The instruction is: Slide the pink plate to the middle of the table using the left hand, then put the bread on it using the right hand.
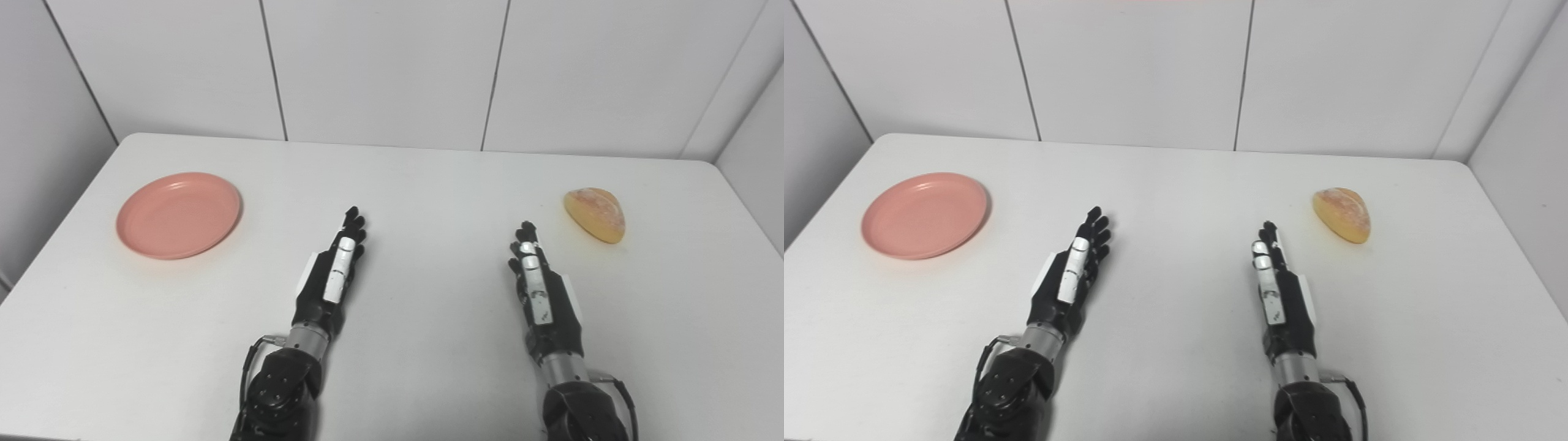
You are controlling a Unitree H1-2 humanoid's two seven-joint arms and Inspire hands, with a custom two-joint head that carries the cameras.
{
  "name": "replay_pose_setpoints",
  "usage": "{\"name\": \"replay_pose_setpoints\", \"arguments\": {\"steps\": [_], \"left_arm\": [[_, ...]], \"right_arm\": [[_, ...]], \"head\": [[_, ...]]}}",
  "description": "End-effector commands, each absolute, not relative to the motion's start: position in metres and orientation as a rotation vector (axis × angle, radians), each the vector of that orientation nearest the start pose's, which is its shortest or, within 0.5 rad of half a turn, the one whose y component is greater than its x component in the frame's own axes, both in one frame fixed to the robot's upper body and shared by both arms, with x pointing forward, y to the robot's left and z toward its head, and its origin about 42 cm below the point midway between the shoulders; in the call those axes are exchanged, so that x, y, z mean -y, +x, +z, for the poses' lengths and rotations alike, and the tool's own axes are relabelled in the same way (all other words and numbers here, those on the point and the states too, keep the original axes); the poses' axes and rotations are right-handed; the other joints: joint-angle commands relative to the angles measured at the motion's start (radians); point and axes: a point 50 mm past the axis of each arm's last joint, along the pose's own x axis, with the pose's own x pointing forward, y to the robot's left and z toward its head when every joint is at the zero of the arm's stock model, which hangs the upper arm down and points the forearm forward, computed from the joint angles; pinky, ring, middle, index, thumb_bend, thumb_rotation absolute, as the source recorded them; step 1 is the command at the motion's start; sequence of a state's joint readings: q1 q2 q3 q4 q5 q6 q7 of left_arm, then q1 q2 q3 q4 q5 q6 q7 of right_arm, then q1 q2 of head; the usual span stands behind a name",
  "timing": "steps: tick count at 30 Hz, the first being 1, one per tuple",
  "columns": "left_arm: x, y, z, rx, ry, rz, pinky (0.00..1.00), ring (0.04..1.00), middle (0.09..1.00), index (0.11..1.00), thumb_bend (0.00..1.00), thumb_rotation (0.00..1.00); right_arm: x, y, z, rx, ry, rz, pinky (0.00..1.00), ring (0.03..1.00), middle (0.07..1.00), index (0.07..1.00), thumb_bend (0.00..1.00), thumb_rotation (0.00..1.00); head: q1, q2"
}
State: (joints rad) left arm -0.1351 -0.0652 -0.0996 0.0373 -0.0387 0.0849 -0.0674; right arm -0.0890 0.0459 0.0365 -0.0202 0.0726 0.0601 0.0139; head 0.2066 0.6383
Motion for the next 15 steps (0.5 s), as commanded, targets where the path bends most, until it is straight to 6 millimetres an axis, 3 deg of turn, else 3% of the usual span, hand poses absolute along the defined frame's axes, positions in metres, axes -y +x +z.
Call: {"name": "replay_pose_setpoints", "arguments": {"steps": [1, 5, 15], "left_arm": [[-0.126, 0.326, 0.132, 0.083, -0.102, -0.240, 1.00, 1.000, 1.000, 1.000, 0.68, 1.00], [-0.119, 0.327, 0.130, 0.103, -0.110, -0.232, 1.00, 1.000, 1.000, 1.000, 0.65, 1.00], [-0.127, 0.341, 0.139, 0.164, -0.090, -0.133, 1.00, 1.000, 1.000, 1.000, 0.66, 1.00]], "right_arm": [[0.186, 0.315, 0.135, 0.113, 0.107, 0.102, 1.00, 1.000, 1.000, 1.000, 0.67, 0.96], [0.197, 0.314, 0.129, 0.095, 0.085, 0.113, 1.00, 1.000, 1.000, 1.000, 0.69, 0.97], [0.201, 0.315, 0.120, 0.091, 0.066, 0.141, 1.00, 1.000, 1.000, 1.000, 0.73, 1.00]], "head": [[-0.001, -0.001], [0.067, -0.030], [0.068, -0.063]]}}
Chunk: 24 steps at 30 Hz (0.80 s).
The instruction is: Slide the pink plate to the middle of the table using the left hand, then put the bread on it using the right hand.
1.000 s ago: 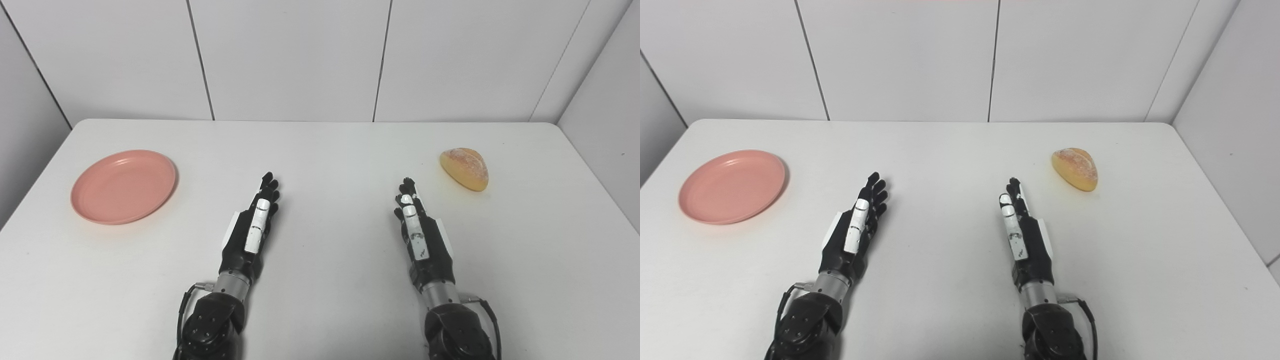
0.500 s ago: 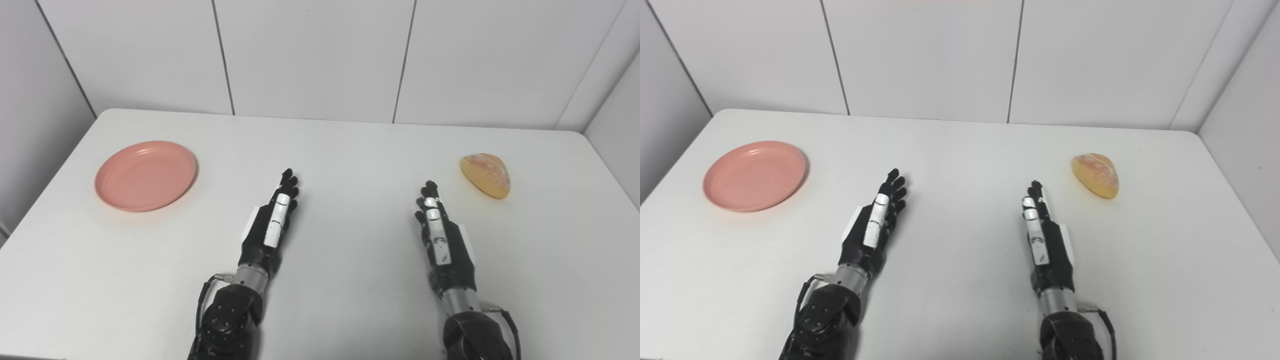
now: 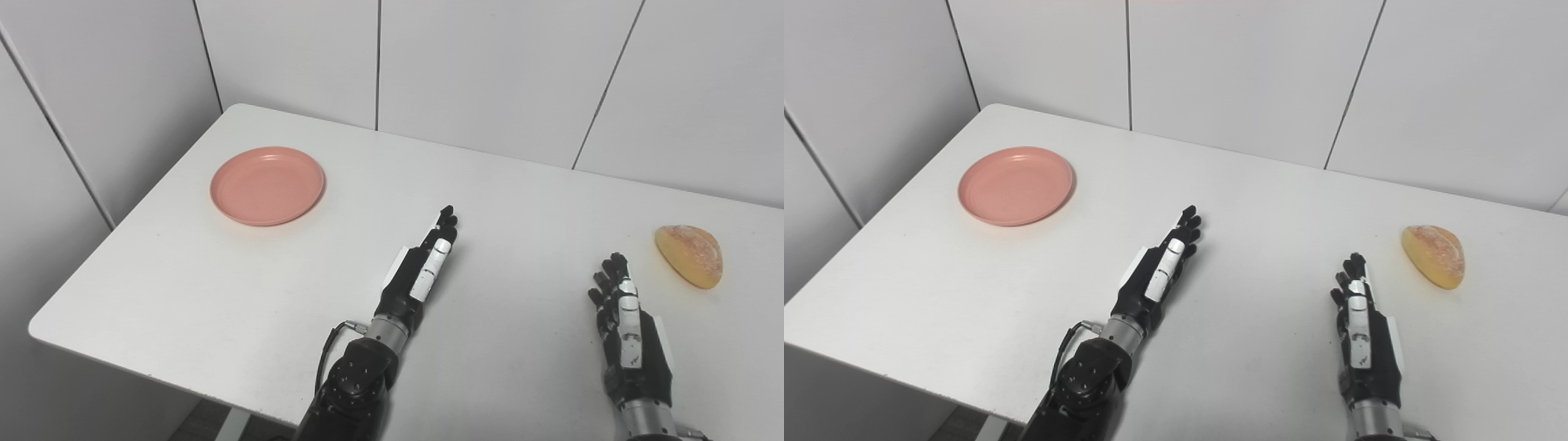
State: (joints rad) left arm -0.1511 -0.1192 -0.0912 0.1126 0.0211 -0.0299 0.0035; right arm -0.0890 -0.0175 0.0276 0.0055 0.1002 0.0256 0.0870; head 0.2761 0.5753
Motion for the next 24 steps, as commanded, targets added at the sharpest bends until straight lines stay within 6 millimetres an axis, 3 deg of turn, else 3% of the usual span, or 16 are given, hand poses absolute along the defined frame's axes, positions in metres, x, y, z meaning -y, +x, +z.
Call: {"name": "replay_pose_setpoints", "arguments": {"steps": [1, 6, 15, 24], "left_arm": [[-0.129, 0.344, 0.142, 0.165, -0.089, -0.126, 1.00, 1.000, 1.000, 1.000, 0.68, 1.00], [-0.143, 0.357, 0.158, 0.214, -0.079, -0.022, 1.00, 1.000, 1.000, 1.000, 0.67, 1.00], [-0.185, 0.375, 0.187, 0.249, -0.152, 0.026, 1.00, 1.000, 1.000, 1.000, 0.74, 1.00], [-0.229, 0.388, 0.207, 0.323, -0.170, 0.146, 1.00, 0.997, 1.000, 1.000, 0.70, 1.00]], "right_arm": [[0.201, 0.315, 0.120, 0.090, 0.066, 0.141, 1.00, 1.000, 1.000, 1.000, 0.73, 0.99], [0.201, 0.316, 0.119, 0.093, 0.079, 0.149, 1.00, 1.000, 1.000, 1.000, 0.72, 0.99], [0.203, 0.316, 0.116, 0.097, 0.070, 0.135, 1.00, 1.000, 1.000, 1.000, 0.74, 1.00], [0.202, 0.315, 0.117, 0.093, 0.074, 0.144, 1.00, 1.000, 1.000, 1.000, 0.73, 0.99]], "head": [[-0.001, 0.000], [0.002, -0.008], [0.003, -0.012], [0.006, -0.013]]}}
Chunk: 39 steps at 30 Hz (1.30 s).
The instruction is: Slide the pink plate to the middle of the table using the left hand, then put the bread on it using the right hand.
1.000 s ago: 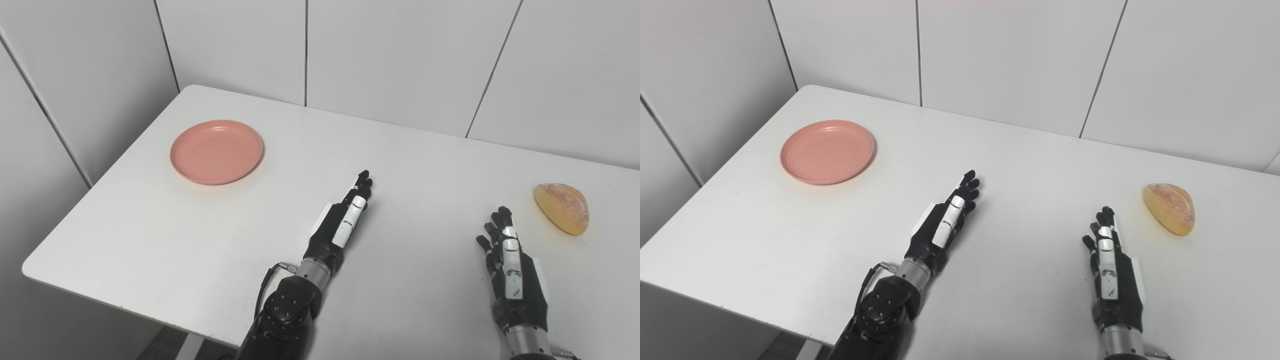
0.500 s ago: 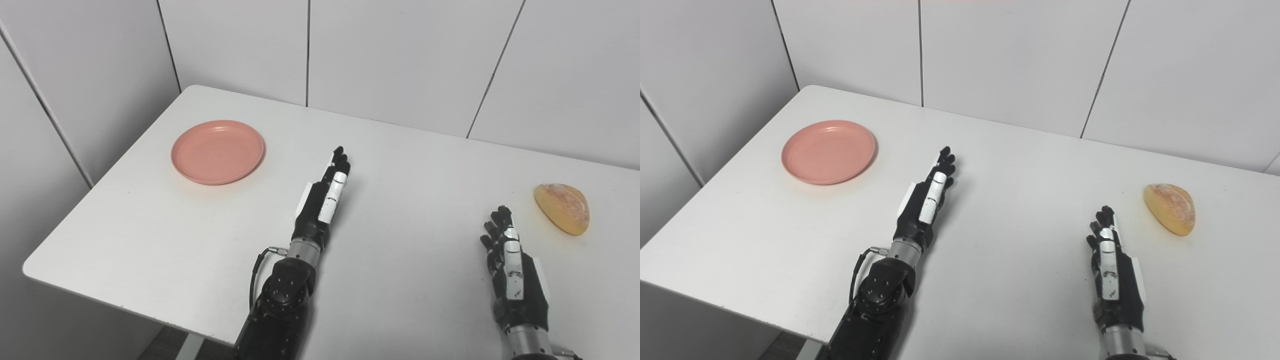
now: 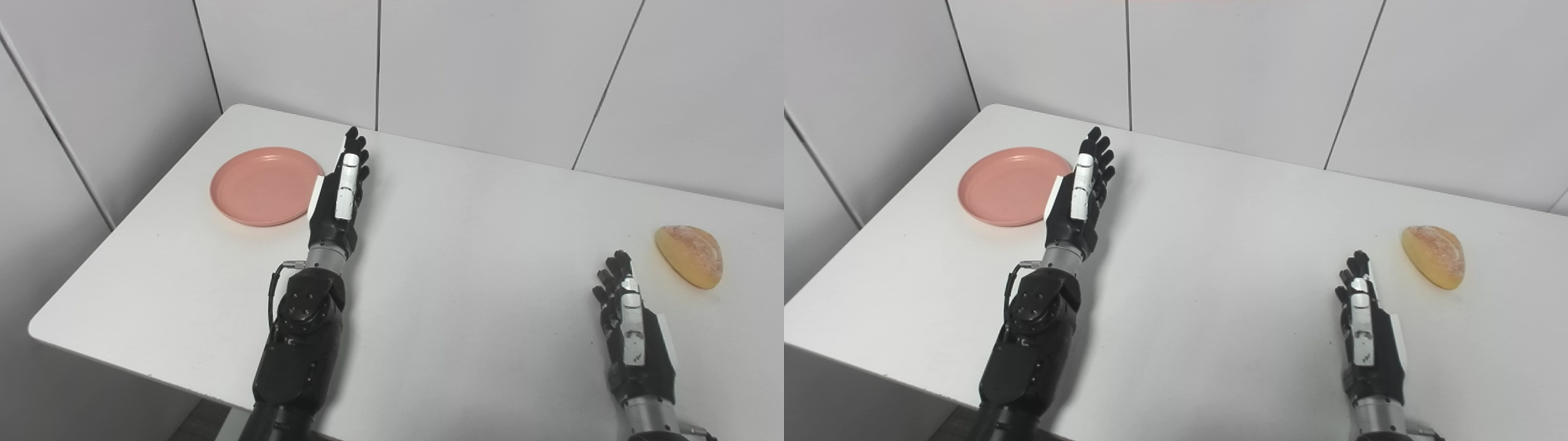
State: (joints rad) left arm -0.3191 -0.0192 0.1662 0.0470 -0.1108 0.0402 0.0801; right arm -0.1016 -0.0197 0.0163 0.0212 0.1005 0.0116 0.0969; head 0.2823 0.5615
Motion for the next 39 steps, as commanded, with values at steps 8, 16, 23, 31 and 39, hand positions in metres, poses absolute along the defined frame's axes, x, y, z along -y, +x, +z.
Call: {"name": "replay_pose_setpoints", "arguments": {"steps": [8, 16, 23, 31, 39], "left_arm": [[-0.266, 0.399, 0.218, 0.364, -0.123, 0.278, 0.87, 0.886, 0.884, 0.887, 0.76, 1.00], [-0.306, 0.407, 0.232, 0.400, -0.074, 0.416, 0.79, 0.802, 0.792, 0.787, 0.78, 1.00], [-0.338, 0.408, 0.240, 0.410, -0.046, 0.506, 0.73, 0.751, 0.744, 0.742, 0.78, 1.00], [-0.383, 0.406, 0.241, 0.408, 0.056, 0.621, 0.73, 0.742, 0.735, 0.736, 0.77, 1.00], [-0.416, 0.409, 0.233, 0.352, 0.139, 0.662, 0.75, 0.756, 0.755, 0.774, 0.76, 1.00]], "right_arm": [[0.201, 0.314, 0.118, 0.102, 0.074, 0.140, 1.00, 1.000, 1.000, 1.000, 0.72, 1.00], [0.201, 0.314, 0.118, 0.105, 0.070, 0.137, 1.00, 1.000, 1.000, 1.000, 0.71, 1.00], [0.202, 0.315, 0.116, 0.105, 0.072, 0.133, 1.00, 1.000, 1.000, 1.000, 0.71, 1.00], [0.203, 0.312, 0.116, 0.111, 0.059, 0.133, 1.00, 1.000, 1.000, 1.000, 0.70, 1.00], [0.205, 0.309, 0.116, 0.111, 0.061, 0.135, 1.00, 1.000, 1.000, 1.000, 0.68, 1.00]], "head": [[-0.004, 0.000], [0.000, -0.001], [-0.003, -0.003], [-0.003, -0.009], [0.009, -0.001]]}}
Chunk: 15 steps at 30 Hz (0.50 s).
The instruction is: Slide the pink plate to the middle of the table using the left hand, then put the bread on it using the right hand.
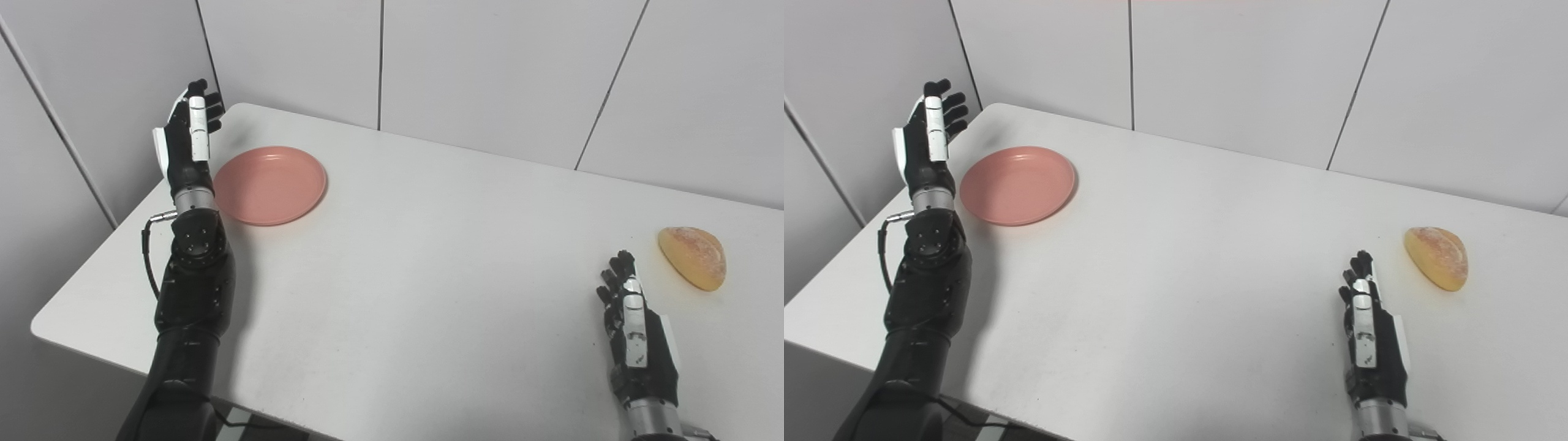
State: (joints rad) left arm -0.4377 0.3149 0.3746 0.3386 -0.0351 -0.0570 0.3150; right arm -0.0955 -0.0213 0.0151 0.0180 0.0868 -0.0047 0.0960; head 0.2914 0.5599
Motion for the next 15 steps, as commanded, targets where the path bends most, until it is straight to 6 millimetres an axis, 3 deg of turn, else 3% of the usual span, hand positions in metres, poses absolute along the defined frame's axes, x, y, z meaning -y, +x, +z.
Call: {"name": "replay_pose_setpoints", "arguments": {"steps": [1, 7, 15], "left_arm": [[-0.420, 0.410, 0.232, 0.344, 0.144, 0.670, 0.76, 0.762, 0.760, 0.778, 0.76, 1.00], [-0.436, 0.411, 0.228, 0.313, 0.149, 0.705, 0.77, 0.765, 0.758, 0.776, 0.73, 1.00], [-0.442, 0.412, 0.215, 0.265, 0.136, 0.700, 0.77, 0.775, 0.778, 0.788, 0.74, 1.00]], "right_arm": [[0.205, 0.309, 0.116, 0.111, 0.058, 0.136, 1.00, 1.000, 1.000, 1.000, 0.68, 1.00], [0.205, 0.308, 0.116, 0.117, 0.055, 0.140, 1.00, 1.000, 1.000, 1.000, 0.68, 1.00], [0.203, 0.307, 0.117, 0.121, 0.069, 0.141, 1.00, 1.000, 1.000, 1.000, 0.70, 1.00]], "head": [[-0.001, 0.001], [0.005, 0.002], [0.006, 0.003]]}}
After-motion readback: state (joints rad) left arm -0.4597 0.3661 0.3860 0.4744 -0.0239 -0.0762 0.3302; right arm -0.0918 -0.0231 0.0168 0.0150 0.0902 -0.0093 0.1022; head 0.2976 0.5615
